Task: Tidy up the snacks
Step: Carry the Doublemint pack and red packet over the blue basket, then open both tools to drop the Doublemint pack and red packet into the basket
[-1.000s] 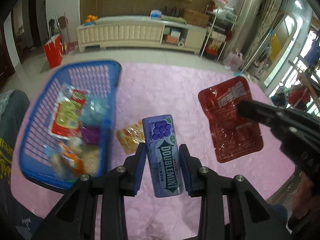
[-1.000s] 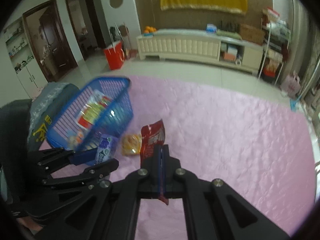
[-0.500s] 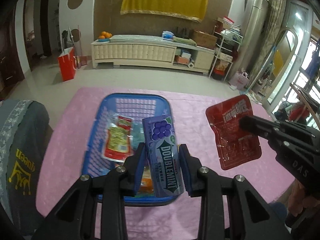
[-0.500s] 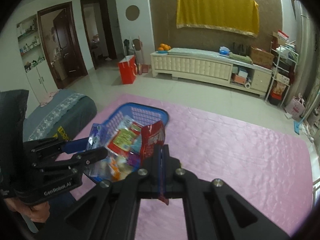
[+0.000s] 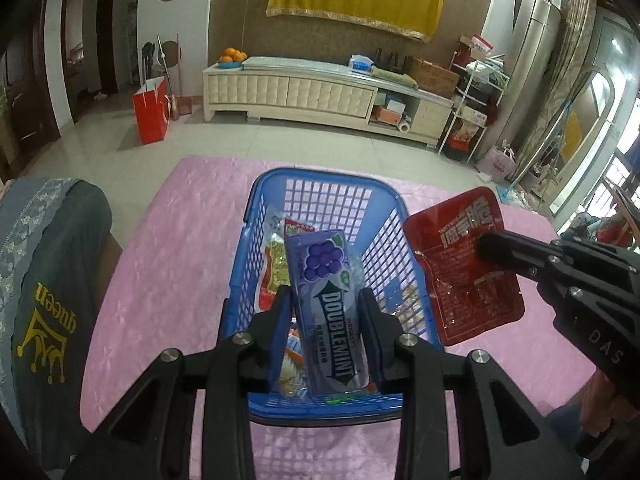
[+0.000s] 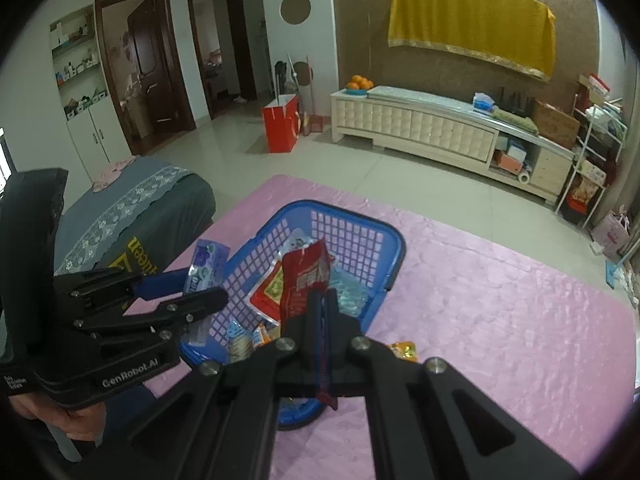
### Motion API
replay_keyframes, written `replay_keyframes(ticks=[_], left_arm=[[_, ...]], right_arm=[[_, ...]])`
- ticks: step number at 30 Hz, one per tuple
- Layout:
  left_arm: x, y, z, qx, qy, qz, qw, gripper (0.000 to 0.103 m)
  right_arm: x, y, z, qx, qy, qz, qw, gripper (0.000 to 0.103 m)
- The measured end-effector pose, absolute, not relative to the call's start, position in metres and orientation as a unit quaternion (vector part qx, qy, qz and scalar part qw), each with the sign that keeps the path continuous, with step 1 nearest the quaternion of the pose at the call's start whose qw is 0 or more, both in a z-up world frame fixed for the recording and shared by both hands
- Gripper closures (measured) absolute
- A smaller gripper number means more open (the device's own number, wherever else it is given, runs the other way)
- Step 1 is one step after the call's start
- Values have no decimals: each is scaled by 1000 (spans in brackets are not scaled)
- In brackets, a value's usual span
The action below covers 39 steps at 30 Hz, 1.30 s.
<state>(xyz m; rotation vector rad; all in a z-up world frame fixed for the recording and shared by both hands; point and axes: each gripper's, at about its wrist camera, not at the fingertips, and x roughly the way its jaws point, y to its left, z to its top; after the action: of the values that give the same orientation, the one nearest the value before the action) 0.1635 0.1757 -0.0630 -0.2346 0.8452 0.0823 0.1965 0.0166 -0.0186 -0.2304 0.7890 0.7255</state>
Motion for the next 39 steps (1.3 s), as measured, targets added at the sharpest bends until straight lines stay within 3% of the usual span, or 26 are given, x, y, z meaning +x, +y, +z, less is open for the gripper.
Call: replay_keyframes(ticks=[23, 28, 29, 31, 32, 33, 36, 39], left_arm=[[185, 181, -94, -121, 447, 37, 885, 71], [182, 177, -92, -108, 448, 44, 886, 62], [181, 177, -91, -107, 448, 45, 887, 62], [180, 176, -89, -105, 448, 45, 887, 59], [179, 176, -87, -102, 448, 51, 887, 57], [179, 176, -86, -100, 447, 54, 887, 55], [176, 178, -84, -104, 449, 55, 886, 42], [178, 175, -79, -99, 450, 61, 886, 40]], right_arm=[[207, 50, -69, -148, 410, 339, 833, 100], [210, 52, -74, -159, 420, 327, 831, 99], [210, 52, -74, -160, 419, 326, 832, 95], [211, 48, -72, -152, 416, 324, 836, 75], [211, 45, -71, -145, 416, 325, 837, 50], [212, 43, -70, -139, 414, 324, 839, 34], [213, 31, -63, -123, 406, 316, 849, 28], [218, 20, -58, -111, 409, 309, 851, 27]])
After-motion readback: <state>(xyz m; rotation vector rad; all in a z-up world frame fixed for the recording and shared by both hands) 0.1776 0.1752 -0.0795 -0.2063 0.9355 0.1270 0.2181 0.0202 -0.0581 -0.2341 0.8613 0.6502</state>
